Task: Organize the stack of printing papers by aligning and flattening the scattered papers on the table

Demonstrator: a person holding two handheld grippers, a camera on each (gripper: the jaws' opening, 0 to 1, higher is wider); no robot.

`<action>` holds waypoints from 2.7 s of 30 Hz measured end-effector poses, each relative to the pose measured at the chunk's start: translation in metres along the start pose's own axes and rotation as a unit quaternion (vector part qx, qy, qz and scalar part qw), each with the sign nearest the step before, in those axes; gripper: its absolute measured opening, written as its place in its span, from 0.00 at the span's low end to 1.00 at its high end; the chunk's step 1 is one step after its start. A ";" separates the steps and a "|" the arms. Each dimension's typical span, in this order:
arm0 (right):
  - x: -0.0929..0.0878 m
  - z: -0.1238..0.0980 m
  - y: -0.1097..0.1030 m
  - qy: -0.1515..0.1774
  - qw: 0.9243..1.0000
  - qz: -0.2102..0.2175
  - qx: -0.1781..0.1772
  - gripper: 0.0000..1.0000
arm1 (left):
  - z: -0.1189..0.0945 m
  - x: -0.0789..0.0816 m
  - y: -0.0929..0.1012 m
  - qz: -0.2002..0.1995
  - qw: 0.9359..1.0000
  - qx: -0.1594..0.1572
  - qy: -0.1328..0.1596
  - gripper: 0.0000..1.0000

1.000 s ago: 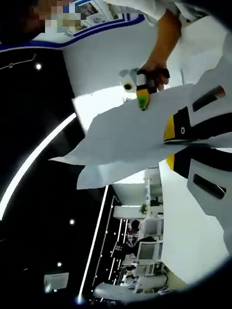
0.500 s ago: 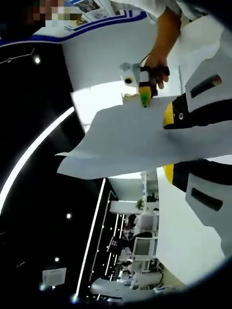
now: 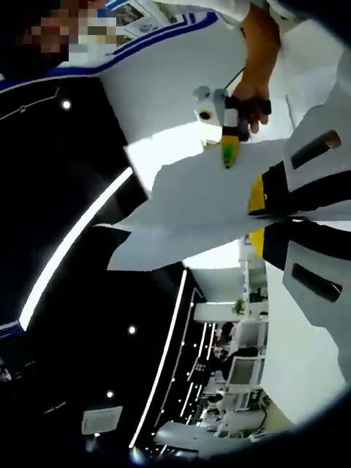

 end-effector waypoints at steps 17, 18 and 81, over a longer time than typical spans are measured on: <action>-0.012 -0.003 0.010 -0.002 0.998 0.064 -0.007 0.00 | -0.004 -0.014 -0.003 -0.008 1.000 -0.014 -0.027 0.06; -0.021 -0.006 0.014 -0.023 0.998 0.064 -0.010 0.00 | -0.007 -0.029 -0.008 -0.008 0.998 -0.004 -0.061 0.06; -0.005 -0.001 0.008 -0.265 0.956 0.129 -0.013 0.23 | -0.018 -0.035 -0.017 -0.100 0.993 -0.010 -0.065 0.06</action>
Point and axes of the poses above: the point that each gripper's makers call its tool centre point, and the gripper's own axes: z roughly forward along the fingers, y roughly to its right, x roughly out of its top, the point moved 6 cm from there along -z, roughly backward along the fingers, and after that the axes turned 14 degrees about y, right-handed, at the moved point
